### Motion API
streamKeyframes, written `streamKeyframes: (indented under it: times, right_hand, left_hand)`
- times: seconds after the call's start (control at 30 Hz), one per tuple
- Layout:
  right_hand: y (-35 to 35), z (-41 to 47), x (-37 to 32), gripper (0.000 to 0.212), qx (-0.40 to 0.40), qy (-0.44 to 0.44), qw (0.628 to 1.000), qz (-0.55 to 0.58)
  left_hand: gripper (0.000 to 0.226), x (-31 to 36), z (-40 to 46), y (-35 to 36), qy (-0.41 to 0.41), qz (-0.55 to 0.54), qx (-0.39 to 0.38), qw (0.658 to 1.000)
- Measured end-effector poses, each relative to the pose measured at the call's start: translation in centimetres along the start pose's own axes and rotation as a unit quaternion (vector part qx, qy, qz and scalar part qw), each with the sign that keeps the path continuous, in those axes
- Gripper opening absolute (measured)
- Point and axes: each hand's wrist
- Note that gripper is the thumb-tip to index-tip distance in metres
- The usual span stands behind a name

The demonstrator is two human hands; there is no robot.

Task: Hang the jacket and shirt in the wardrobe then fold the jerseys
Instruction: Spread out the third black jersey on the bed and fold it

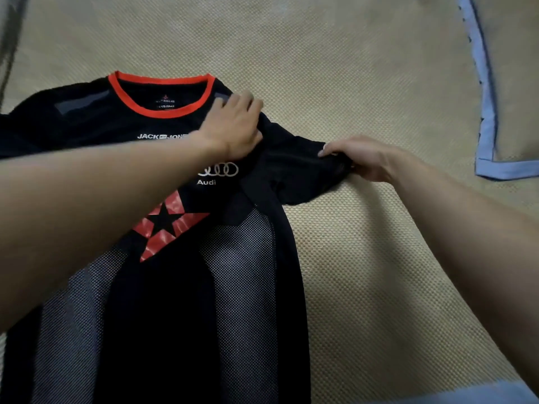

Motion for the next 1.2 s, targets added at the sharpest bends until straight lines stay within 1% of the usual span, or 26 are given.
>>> streamKeyframes:
  times: [0.07, 0.13, 0.2, 0.27, 0.3, 0.33, 0.4, 0.5, 0.53, 0.57, 0.67, 0.7, 0.77, 0.8, 0.87, 0.93, 1.0, 1.1, 1.17, 1.2]
  right_hand:
    - [-0.1, -0.2, 0.2, 0.028, 0.022, -0.037, 0.999, 0.025]
    - [0.1, -0.3, 0.7, 0.019, 0.029, -0.064, 0.996, 0.057]
    - [0.4, -0.5, 1.3, 0.01, 0.034, -0.076, 0.993, 0.08]
    - [0.8, -0.8, 2.1, 0.006, 0.05, -0.068, 0.989, 0.12]
    - [0.9, -1.1, 2.4, 0.008, 0.053, -0.06, 0.985, 0.154]
    - [1.0, -1.4, 2.7, 0.014, 0.048, -0.054, 0.979, 0.189]
    - [1.5, -2.2, 3.5, 0.033, 0.009, -0.06, 0.973, 0.223]
    - [3.0, -2.5, 4.9, 0.055, -0.039, -0.073, 0.985, 0.154]
    - [3.5, -2.5, 5.2, 0.057, -0.035, -0.077, 0.986, 0.145]
    - [3.9, -2.4, 5.3, 0.053, -0.018, -0.082, 0.982, 0.167]
    - [4.3, -2.4, 5.6, 0.035, 0.055, -0.086, 0.952, 0.288]
    - [4.5, -2.4, 5.6, 0.035, 0.071, -0.084, 0.942, 0.318]
    - [4.9, -2.4, 5.9, 0.044, 0.092, -0.081, 0.928, 0.353]
    - [5.2, -2.6, 6.0, 0.05, 0.104, -0.08, 0.927, 0.351]
    - [5.7, -3.2, 6.1, 0.057, 0.132, -0.089, 0.94, 0.3]
    - [5.9, -3.6, 6.6, 0.064, 0.151, -0.114, 0.958, 0.214]
    - [6.1, -4.0, 7.1, 0.062, 0.18, -0.132, 0.968, 0.115]
    - [6.8, -4.4, 7.4, 0.055, 0.235, -0.143, 0.961, 0.027]
    - [7.4, -4.4, 7.2, 0.051, 0.287, -0.143, 0.947, -0.025]
    - [7.6, -4.4, 6.9, 0.048, 0.317, -0.143, 0.936, -0.057]
  left_hand:
    - [0.051, -0.4, 1.9, -0.9, 0.019, 0.008, -0.048, 0.999]
    - [0.047, -0.3, 3.4, -1.5, 0.02, 0.024, -0.093, 0.995]
    - [0.037, 0.1, 4.6, -2.2, 0.011, 0.025, -0.103, 0.994]
    - [0.026, 0.0, 5.3, -2.8, -0.01, 0.004, -0.113, 0.994]
    - [0.025, -0.2, 5.5, -3.0, -0.021, -0.01, -0.113, 0.993]
    - [0.027, -0.5, 5.8, -3.1, -0.031, -0.024, -0.106, 0.994]
    - [0.029, -0.9, 6.0, -3.1, -0.054, -0.058, -0.092, 0.993]
    - [0.027, -1.2, 6.1, -2.7, -0.073, -0.097, -0.079, 0.989]
    - [0.027, -1.2, 6.0, -2.5, -0.076, -0.103, -0.076, 0.989]
    - [0.027, -1.1, 5.9, -2.4, -0.078, -0.108, -0.071, 0.989]
    - [0.026, -1.0, 5.5, -1.9, -0.083, -0.119, -0.062, 0.987]
    - [0.026, -0.9, 5.3, -1.7, -0.085, -0.121, -0.062, 0.987]
    - [0.024, -0.7, 4.9, -1.4, -0.084, -0.116, -0.053, 0.988]
    - [0.024, -0.7, 4.7, -1.2, -0.082, -0.107, -0.045, 0.99]
    - [0.028, -0.3, 4.0, -0.9, -0.073, -0.091, -0.021, 0.993]
    - [0.037, 0.2, 2.7, -0.4, -0.036, -0.069, 0.013, 0.997]
    - [0.044, 0.8, 0.9, 0.4, 0.018, -0.045, 0.062, 0.997]
    - [0.056, 1.3, -2.7, 2.3, 0.082, -0.015, 0.094, 0.992]
    - [0.058, 1.6, -5.2, 3.3, 0.1, -0.009, 0.099, 0.99]
    - [0.058, 1.8, -6.5, 3.7, 0.094, -0.019, 0.107, 0.99]
Point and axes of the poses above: each hand's wrist, its own z-axis towards the middle knuckle, its own y-axis out of the palm, x = y × z, and after that the axes turned 3 degrees about -y, right-handed
